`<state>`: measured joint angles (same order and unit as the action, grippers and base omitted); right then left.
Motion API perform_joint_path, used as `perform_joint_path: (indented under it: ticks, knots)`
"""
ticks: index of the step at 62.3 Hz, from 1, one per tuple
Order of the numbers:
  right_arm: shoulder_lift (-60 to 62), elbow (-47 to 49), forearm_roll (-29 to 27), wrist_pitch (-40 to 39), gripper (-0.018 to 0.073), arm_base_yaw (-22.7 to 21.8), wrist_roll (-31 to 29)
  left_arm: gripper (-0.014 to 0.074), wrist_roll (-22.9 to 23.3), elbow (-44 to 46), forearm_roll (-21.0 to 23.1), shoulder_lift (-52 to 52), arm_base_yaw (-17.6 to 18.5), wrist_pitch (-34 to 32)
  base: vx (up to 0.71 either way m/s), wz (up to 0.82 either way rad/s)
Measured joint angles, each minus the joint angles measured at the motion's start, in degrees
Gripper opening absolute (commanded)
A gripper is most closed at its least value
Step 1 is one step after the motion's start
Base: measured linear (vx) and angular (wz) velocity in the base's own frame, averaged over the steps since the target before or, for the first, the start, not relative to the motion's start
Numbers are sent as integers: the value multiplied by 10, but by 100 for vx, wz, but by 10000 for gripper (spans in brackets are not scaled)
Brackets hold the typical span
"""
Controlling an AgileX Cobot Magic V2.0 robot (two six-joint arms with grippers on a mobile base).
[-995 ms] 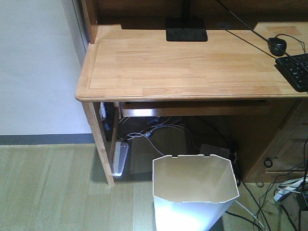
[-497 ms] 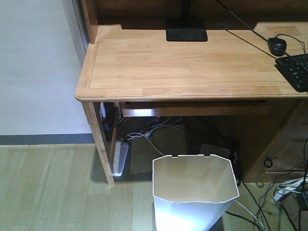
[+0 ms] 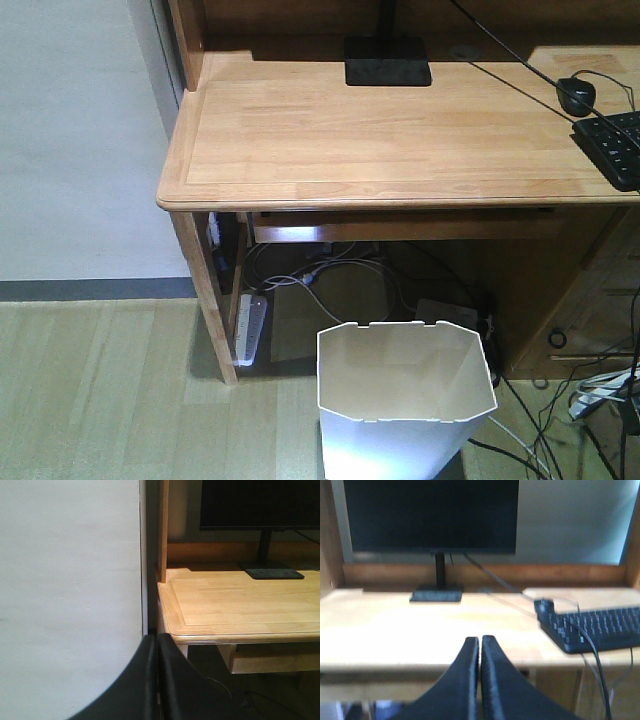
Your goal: Move trash bin to bedside with robot
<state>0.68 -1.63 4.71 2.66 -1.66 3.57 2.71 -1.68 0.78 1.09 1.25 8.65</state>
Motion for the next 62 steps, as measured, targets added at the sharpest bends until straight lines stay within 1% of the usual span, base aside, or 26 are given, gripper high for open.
perform_joint_path:
  ticks: [8,13,16,24,39,46,62]
  knots:
    - [0,0,0,-37,-11,0,0,-6,0,0,0,0,0,0,0,0]
    - [0,2,-1,-43,-11,0,0,-6,0,0,0,0,0,0,0,0]
    - [-6,10,-2,-37,-11,0,1,-6,0,0,0,0,0,0,0,0]
    - [-52,70,-4,-8,-11,0,1,-6,0,0,0,0,0,0,0,0]
    - [-196,175,-4,62,-11,0,1,-6,0,0,0,0,0,0,0,0]
    - [-248,195,-4,86,-11,0,1,-6,0,0,0,0,0,0,0,0]
    - [-312,198,-5,93,-8,0,1,-6,0,0,0,0,0,0,0,0]
